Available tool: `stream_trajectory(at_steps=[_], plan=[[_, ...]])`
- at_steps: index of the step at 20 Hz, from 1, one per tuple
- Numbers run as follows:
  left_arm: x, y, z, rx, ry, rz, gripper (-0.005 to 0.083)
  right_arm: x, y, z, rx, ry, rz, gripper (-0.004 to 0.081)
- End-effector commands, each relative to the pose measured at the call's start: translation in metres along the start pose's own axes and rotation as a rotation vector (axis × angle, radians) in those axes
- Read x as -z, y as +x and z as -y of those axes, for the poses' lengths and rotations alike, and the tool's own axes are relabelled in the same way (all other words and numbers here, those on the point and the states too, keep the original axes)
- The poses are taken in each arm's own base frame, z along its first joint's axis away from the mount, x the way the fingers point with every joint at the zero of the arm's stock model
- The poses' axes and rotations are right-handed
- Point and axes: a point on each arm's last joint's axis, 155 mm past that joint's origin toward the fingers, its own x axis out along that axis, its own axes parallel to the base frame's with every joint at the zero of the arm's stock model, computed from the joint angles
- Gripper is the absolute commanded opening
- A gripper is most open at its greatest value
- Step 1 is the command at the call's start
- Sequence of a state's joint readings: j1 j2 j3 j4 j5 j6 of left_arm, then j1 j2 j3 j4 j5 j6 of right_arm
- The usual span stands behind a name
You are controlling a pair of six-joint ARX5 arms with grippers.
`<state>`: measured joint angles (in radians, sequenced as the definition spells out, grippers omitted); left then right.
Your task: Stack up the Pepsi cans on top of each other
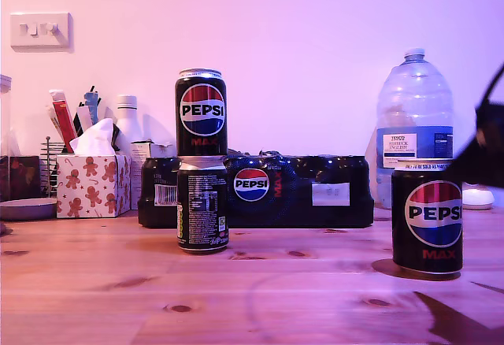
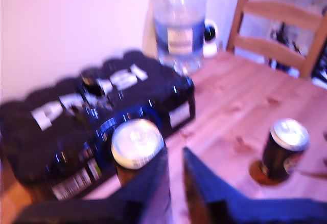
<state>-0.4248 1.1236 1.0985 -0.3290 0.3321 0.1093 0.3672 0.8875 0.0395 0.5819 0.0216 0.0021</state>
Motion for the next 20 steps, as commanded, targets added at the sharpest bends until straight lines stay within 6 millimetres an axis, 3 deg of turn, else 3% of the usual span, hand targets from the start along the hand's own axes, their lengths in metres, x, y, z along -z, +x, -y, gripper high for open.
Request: stream_trajectory(at_steps=[1,7,10,14,15,18,20], plan=[[-0.01,-0.01,0.008,0.011,0.018,0.031,0.0043,0.004,0.003,0.002,0.007,0.0,-0.005,0.0583],[-0.025,-0.046,0.026,0.025,0.037,0.088,0.0042,0.015,0.016,0.005,0.02,-0.002,-0.022,0.0583],[-0.024,-0.053,0.029,0.026,0.035,0.083,0.0042,0.028,0.02,0.007,0.027,0.003,-0.073,0.0583],[-0.022,-0.059,0.031,0.027,0.033,0.078,0.0042,0.025,0.021,0.006,0.026,0.02,-0.066,0.0583],[-0.02,-0.059,0.031,0.027,0.032,0.072,0.0042,0.023,0.022,0.006,0.025,0.031,-0.061,0.0599],[-0.017,-0.059,0.031,0.028,0.028,0.06,0.0042,0.02,0.026,0.002,0.005,0.04,-0.073,0.0773],[-0.016,-0.059,0.032,0.031,0.027,0.053,0.0042,0.021,0.028,0.002,0.007,0.055,-0.091,0.0792]])
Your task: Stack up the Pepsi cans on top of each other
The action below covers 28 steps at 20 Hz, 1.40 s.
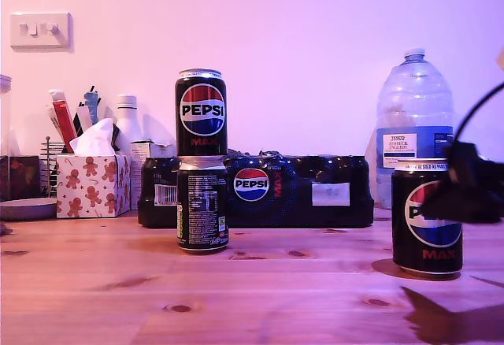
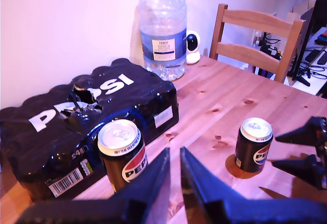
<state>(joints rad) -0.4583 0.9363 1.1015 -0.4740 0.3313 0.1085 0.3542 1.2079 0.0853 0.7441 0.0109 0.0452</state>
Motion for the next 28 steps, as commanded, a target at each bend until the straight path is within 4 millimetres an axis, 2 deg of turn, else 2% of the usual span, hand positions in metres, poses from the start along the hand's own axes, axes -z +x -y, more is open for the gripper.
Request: stream_trajectory(at_steps=[1,6,10,15,19,21,25,26,28], plan=[[-0.002,-0.003,0.004,0.008,0.005,0.007,0.0042,-0.008,0.002,0.002,0.012,0.01,0.011,0.0791],[-0.004,-0.012,0.009,0.011,0.018,0.029,0.0042,-0.021,0.008,0.006,0.034,0.0,0.044,0.0791],[0.008,-0.018,0.01,-0.003,0.012,0.046,0.0042,-0.029,0.02,0.006,0.034,-0.02,0.058,0.0791],[0.032,-0.016,0.009,-0.017,-0.04,0.079,0.0042,-0.026,0.039,0.012,0.051,-0.043,0.049,0.0791],[0.054,-0.011,0.011,-0.011,-0.081,0.072,0.0042,-0.007,0.051,0.029,0.092,-0.029,0.012,0.079],[0.057,-0.01,0.013,-0.006,-0.083,0.067,0.0042,-0.001,0.055,0.029,0.089,-0.02,0.001,0.079],[0.057,-0.009,0.017,0.008,-0.081,0.064,0.0042,-0.004,0.064,0.028,0.082,-0.021,0.01,0.0784],[0.057,-0.009,0.018,0.01,-0.08,0.063,0.0042,-0.006,0.066,0.028,0.082,-0.021,0.014,0.0761],[0.059,-0.009,0.018,0.011,-0.082,0.058,0.0042,-0.012,0.068,0.028,0.082,-0.022,0.026,0.0664]])
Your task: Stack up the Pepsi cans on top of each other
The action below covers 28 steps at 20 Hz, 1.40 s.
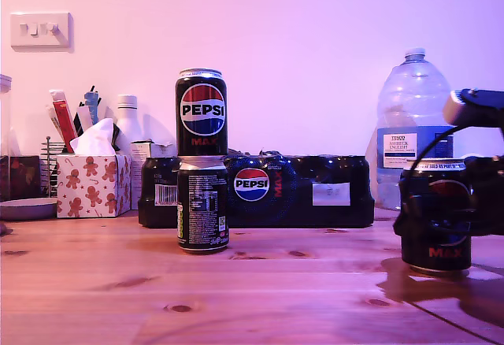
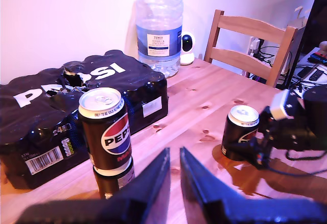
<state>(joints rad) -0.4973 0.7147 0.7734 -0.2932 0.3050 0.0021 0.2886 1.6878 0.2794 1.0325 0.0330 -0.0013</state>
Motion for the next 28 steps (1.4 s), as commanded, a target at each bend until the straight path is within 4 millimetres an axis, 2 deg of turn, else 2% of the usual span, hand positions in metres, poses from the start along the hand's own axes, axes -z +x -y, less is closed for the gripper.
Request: stream_trajectory(at_steps=[1,2,4,8,14,21,25,28], plan=[[0.007,0.001,0.001,0.003,-0.01,-0.014,0.0042,-0.008,0.003,0.0,0.0,0.001,0.022,0.0598],[0.008,0.001,0.001,0.003,-0.011,-0.017,0.0042,-0.009,0.004,0.0,-0.001,0.001,0.021,0.0528],[0.009,0.001,0.001,0.003,-0.012,-0.022,0.0042,-0.009,0.005,-0.001,-0.008,0.002,0.019,0.0469],[0.012,0.001,0.001,0.003,-0.015,-0.034,0.0042,-0.02,0.007,-0.002,-0.01,0.006,0.054,0.0468],[0.013,0.001,0.001,0.003,-0.017,-0.04,0.0042,-0.026,0.01,-0.022,-0.092,-0.002,0.057,0.042],[0.014,0.001,0.001,0.003,-0.015,-0.043,0.0042,-0.022,0.015,-0.034,-0.122,-0.016,-0.01,0.0419],[0.018,0.001,0.001,0.003,-0.019,-0.057,0.0042,-0.043,0.021,-0.046,-0.152,-0.027,-0.027,0.042],[0.022,0.001,0.001,0.003,-0.017,-0.074,0.0043,-0.075,0.022,-0.062,-0.192,-0.036,0.005,0.042]])
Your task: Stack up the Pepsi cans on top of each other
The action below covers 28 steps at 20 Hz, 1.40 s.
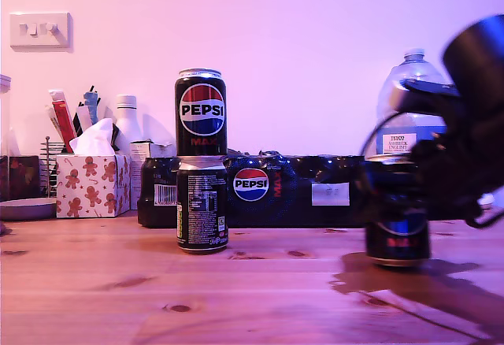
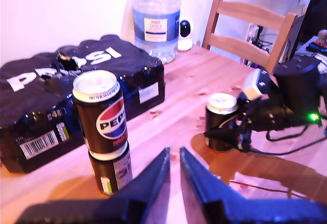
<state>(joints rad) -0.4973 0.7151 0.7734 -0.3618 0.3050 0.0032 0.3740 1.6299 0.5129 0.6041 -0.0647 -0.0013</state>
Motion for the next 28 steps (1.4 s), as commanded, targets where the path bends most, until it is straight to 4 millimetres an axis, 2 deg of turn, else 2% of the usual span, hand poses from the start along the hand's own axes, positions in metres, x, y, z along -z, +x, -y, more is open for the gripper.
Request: stream_trajectory(at_steps=[1,7,11,13,21,25,28], plan=[[0.007,0.001,-0.002,-0.009,0.013,-0.014,0.0044,-0.067,-0.009,-0.01,-0.024,-0.02,0.156,0.042],[0.015,0.003,-0.005,-0.022,0.022,-0.037,0.0044,-0.133,-0.027,-0.031,-0.068,-0.047,0.238,0.042],[0.041,0.011,-0.007,-0.021,0.008,-0.081,0.0044,-0.169,-0.039,-0.049,-0.117,-0.067,0.236,0.042],[0.044,0.015,-0.008,-0.021,0.013,-0.065,0.0044,-0.185,-0.044,-0.059,-0.14,-0.075,0.215,0.042],[0.046,0.02,-0.01,-0.022,0.013,-0.036,0.0044,-0.261,-0.079,-0.1,-0.246,-0.119,0.309,0.042],[0.045,0.023,-0.011,-0.022,0.004,-0.033,0.0044,-0.29,-0.098,-0.12,-0.297,-0.143,0.369,0.0419],[0.042,0.025,-0.011,-0.019,-0.009,-0.022,0.0044,-0.304,-0.108,-0.129,-0.309,-0.17,0.397,0.0417]])
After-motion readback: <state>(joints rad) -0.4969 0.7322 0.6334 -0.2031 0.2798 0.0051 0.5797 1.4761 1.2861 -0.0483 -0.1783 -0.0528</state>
